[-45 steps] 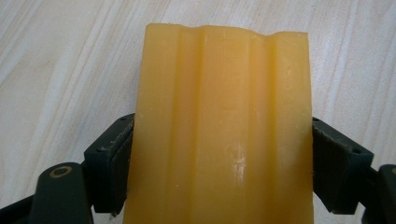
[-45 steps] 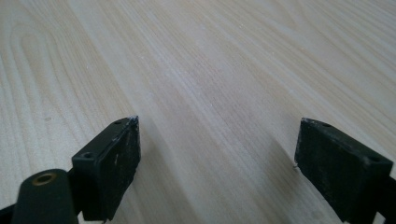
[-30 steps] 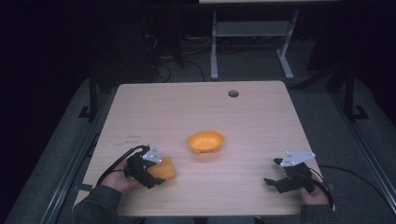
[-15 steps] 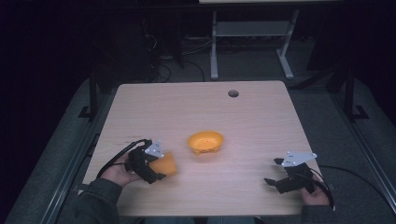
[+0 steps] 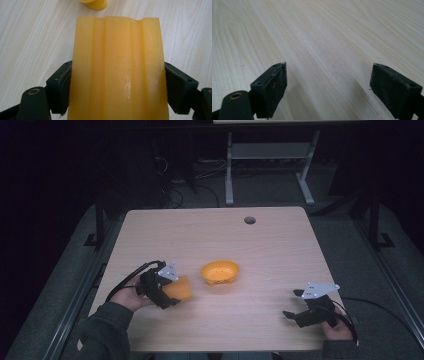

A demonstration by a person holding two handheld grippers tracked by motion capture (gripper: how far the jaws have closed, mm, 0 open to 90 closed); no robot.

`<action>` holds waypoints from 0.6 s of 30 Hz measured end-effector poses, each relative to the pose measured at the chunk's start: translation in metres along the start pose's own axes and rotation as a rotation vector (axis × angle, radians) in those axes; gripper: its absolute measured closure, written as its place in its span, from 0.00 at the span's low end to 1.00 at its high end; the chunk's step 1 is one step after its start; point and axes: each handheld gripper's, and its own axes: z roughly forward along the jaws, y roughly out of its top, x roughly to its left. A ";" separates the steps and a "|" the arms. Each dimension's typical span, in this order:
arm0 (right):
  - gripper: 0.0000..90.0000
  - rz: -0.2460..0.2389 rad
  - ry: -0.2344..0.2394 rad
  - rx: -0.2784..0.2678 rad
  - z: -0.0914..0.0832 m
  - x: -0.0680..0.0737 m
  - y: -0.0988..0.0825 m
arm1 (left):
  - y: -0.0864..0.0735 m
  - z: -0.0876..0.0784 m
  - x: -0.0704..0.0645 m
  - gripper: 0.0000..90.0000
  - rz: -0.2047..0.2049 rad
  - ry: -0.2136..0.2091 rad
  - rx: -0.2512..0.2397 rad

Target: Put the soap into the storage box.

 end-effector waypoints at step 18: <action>0.15 0.006 0.002 -0.004 0.000 0.000 0.000 | 0.024 -0.003 0.015 0.23 0.031 -0.016 -0.008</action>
